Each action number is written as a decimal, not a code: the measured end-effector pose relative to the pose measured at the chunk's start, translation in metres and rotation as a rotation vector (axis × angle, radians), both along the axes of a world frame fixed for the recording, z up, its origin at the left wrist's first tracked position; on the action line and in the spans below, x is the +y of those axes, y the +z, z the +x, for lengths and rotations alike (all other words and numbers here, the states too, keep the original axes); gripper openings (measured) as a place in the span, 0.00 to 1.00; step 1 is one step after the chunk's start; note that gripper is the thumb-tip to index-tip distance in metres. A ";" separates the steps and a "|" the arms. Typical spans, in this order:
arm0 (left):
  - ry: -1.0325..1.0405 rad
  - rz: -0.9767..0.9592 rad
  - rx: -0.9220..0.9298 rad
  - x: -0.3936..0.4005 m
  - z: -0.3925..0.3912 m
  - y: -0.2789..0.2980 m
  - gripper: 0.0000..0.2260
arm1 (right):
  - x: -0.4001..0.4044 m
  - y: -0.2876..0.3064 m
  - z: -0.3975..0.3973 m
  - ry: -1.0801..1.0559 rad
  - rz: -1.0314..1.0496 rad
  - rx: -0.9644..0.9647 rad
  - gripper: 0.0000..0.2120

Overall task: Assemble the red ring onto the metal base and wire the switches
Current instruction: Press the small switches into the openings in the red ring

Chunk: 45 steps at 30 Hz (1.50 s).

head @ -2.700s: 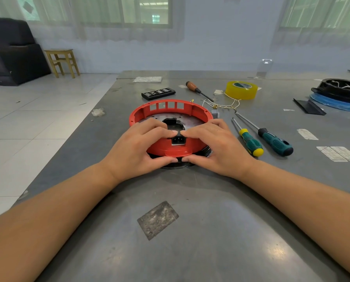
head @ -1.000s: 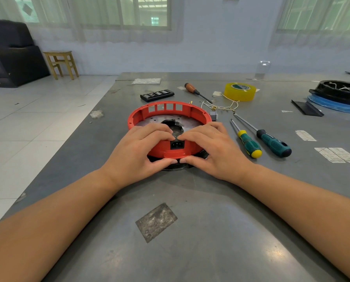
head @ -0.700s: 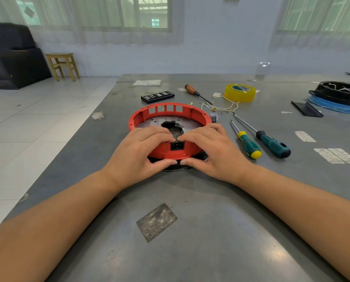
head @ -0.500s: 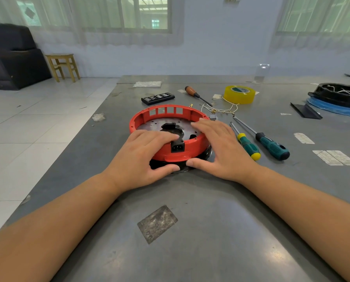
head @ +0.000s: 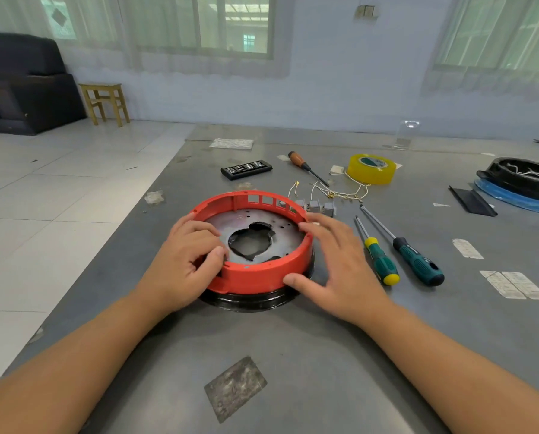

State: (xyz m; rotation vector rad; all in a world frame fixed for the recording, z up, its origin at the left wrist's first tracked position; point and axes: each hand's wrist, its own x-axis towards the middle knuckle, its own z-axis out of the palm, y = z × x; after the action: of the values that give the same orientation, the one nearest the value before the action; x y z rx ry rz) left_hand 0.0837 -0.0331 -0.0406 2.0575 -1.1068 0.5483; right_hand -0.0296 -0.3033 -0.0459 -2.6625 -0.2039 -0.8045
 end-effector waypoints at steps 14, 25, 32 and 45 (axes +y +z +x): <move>0.109 0.108 -0.334 -0.023 -0.024 0.001 0.19 | 0.024 -0.004 -0.005 -0.139 0.079 0.059 0.39; 0.055 0.013 -0.031 0.022 0.019 0.008 0.24 | -0.006 0.003 0.001 0.057 0.124 0.196 0.36; 0.228 0.105 -0.575 -0.023 -0.024 0.014 0.22 | 0.029 -0.007 0.006 0.019 0.202 0.090 0.32; 0.438 0.402 -0.435 -0.030 -0.025 0.004 0.18 | -0.015 -0.005 0.069 -0.355 0.352 0.212 0.17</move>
State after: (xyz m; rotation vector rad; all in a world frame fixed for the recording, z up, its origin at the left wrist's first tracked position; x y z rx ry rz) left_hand 0.0586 -0.0628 -0.0364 2.6388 -1.0660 1.1050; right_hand 0.0393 -0.3184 -0.0509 -2.4473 0.4348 -0.5831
